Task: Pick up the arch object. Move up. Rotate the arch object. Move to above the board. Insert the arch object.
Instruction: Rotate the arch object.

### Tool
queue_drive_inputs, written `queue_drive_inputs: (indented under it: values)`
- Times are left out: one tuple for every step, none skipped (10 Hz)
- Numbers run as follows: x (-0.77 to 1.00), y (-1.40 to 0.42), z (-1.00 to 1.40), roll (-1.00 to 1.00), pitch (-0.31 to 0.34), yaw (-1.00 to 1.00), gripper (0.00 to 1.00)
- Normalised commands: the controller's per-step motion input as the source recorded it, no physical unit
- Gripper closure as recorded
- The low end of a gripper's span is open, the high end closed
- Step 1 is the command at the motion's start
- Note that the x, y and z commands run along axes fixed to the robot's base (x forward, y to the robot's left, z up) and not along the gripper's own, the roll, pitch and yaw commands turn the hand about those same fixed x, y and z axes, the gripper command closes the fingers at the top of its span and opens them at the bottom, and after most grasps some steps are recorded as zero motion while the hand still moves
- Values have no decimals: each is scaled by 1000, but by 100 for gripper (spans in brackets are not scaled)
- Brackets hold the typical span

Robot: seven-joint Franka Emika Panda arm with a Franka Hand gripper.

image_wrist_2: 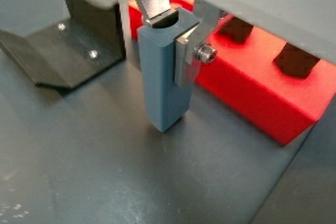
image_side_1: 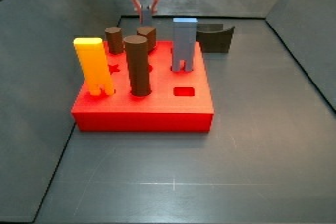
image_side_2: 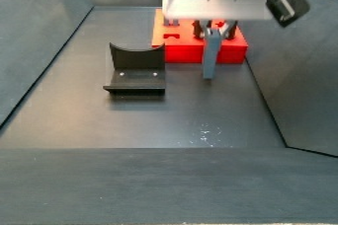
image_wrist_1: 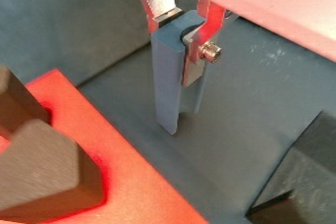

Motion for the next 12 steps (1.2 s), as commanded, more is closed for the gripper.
queue_drive_inputs:
  values:
    - [27, 0, -273, 79, -34, 22, 100]
    - [17, 2, -197, 78, -20, 22, 100]
    - [17, 2, -197, 78, -20, 22, 100]
    - [5, -1, -202, 77, -14, 22, 100]
    - [8, 0, -201, 77, -15, 22, 100]
    - [0, 0, 0, 77, -16, 22, 0]
    - [0, 0, 1000, 77, -17, 21, 0]
    - [-12, -2, 1000, 76, -7, 21, 0]
    - [-34, -6, 1000, 71, 19, 22, 0]
    - [-31, -8, 820, 65, 38, 24, 0]
    - [-22, -9, 657, 61, 49, 26, 0]
    - [-18, -10, 480, 58, 53, 28, 0]
